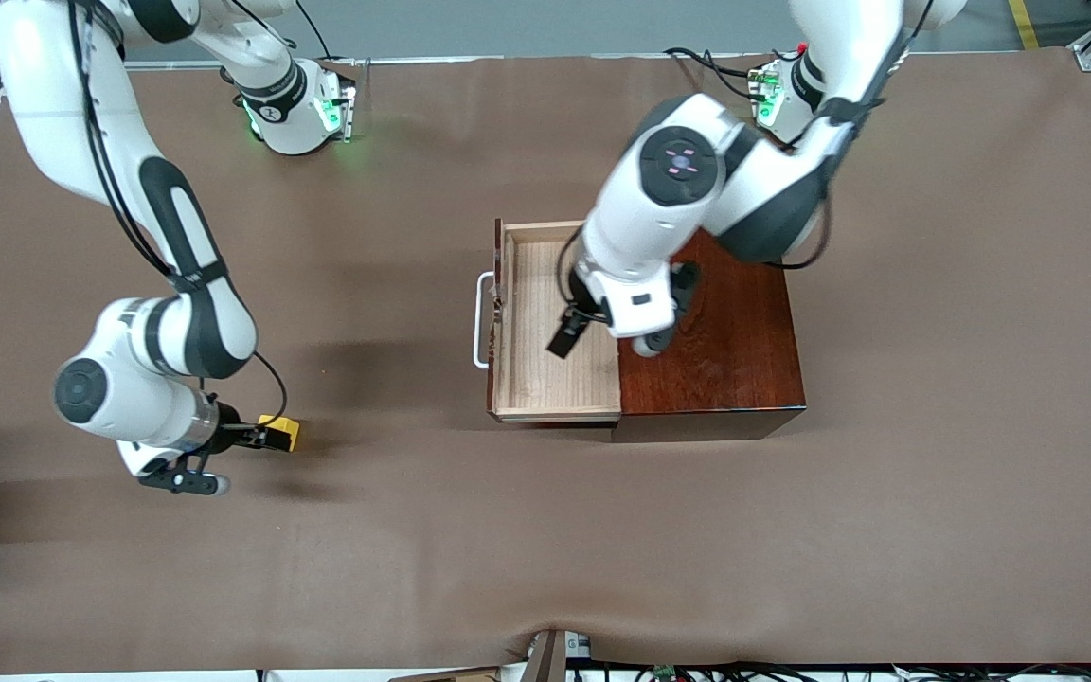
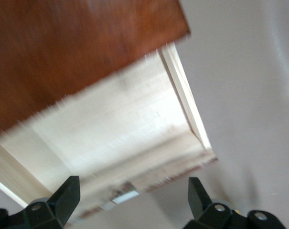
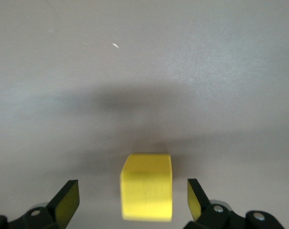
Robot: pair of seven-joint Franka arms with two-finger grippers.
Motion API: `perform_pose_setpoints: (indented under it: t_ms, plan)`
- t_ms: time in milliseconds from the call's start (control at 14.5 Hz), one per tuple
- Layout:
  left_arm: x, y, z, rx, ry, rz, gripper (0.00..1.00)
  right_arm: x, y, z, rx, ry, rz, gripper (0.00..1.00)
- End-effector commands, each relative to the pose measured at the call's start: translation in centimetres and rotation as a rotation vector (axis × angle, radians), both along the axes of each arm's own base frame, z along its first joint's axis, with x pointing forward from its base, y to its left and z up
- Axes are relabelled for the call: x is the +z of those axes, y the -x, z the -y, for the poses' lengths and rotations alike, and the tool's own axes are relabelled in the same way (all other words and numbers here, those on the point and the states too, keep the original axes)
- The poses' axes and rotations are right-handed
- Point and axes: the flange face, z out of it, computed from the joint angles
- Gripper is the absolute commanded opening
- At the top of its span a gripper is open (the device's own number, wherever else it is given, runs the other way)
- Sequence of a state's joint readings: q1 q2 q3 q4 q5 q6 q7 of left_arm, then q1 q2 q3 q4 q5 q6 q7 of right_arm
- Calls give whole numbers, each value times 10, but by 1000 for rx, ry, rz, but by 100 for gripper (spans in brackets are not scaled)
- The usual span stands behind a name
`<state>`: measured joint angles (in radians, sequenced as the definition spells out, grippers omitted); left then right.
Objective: Open drawer, take yellow block, close drawer
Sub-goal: 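Place the cube with the right gripper while the left gripper reaches the drawer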
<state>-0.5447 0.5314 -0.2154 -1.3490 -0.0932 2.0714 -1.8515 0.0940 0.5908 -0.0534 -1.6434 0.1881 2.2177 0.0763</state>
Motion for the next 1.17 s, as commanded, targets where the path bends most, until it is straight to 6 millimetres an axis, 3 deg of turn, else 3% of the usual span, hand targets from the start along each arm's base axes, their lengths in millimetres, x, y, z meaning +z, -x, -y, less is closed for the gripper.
perform_pose_setpoints:
  t_ms: [0,207,345,622,829,1105]
  plan:
    - [-20,-1,43,130,70,9,100,94,18,21,-5,23,14,100]
    - [-59,24,89,191,107,21,100,176,45,44,43,138,14,100]
    - [-81,39,108,227,100,9,100,221,64,66,27,145,29,100]
    - [-118,40,116,335,115,-14,100,290,103,91,125,138,49,100]
    - [-129,50,119,326,71,-44,100,322,131,89,117,127,10,100]
    - [-140,62,107,293,-91,-126,100,352,138,68,61,120,-23,100]
